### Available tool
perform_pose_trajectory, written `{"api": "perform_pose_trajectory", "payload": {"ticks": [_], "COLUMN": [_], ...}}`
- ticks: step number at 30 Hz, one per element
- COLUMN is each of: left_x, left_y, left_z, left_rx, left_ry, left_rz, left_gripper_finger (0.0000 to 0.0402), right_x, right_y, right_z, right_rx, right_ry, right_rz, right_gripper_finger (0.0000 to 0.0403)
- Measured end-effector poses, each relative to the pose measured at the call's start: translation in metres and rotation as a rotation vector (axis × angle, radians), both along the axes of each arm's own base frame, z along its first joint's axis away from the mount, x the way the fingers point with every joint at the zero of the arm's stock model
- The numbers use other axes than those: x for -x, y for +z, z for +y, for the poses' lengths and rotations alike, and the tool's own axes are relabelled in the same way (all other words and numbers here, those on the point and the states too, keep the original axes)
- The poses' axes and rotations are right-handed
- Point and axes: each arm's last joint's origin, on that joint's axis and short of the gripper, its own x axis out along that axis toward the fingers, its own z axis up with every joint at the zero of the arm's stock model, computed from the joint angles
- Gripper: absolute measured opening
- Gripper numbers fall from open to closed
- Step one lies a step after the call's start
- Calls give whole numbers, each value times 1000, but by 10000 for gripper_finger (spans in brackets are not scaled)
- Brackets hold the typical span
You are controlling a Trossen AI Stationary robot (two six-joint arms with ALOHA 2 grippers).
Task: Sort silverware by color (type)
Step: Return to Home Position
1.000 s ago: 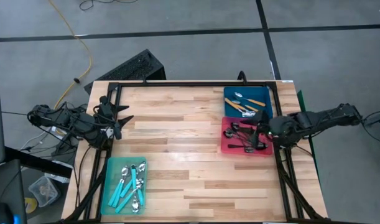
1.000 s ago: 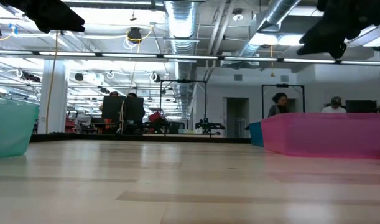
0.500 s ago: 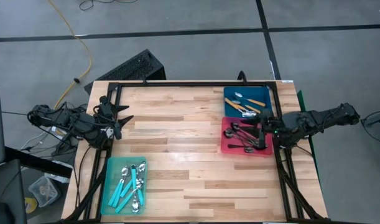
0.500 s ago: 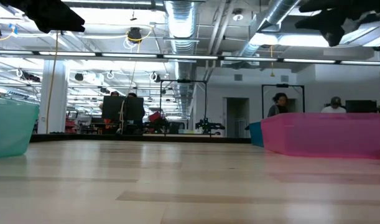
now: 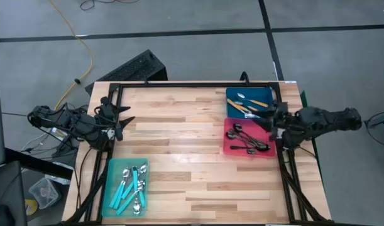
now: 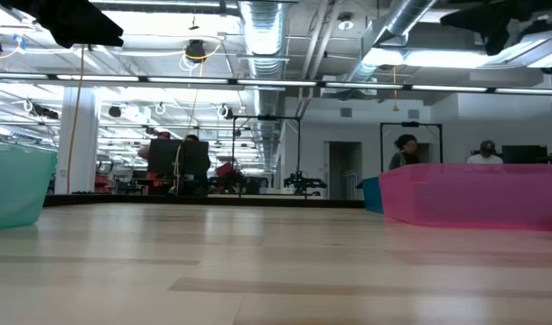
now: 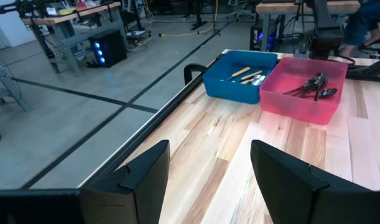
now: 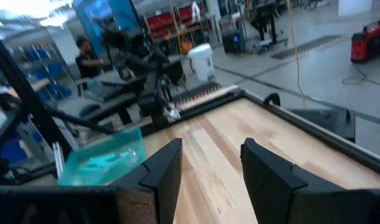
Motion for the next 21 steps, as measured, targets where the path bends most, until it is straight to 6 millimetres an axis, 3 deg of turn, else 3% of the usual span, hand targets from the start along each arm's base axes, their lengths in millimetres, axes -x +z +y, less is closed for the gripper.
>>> {"api": "perform_pose_trajectory", "payload": {"ticks": [21], "left_x": [0], "left_y": [0], "left_z": [0], "left_rx": [0], "left_ry": [0], "left_rz": [0], "left_gripper_finger": [213], "right_x": [26], "right_y": [-45], "right_z": [-6], "right_rx": [-52], "right_ry": [-16], "right_rz": [-129], "right_gripper_finger": [185]}}
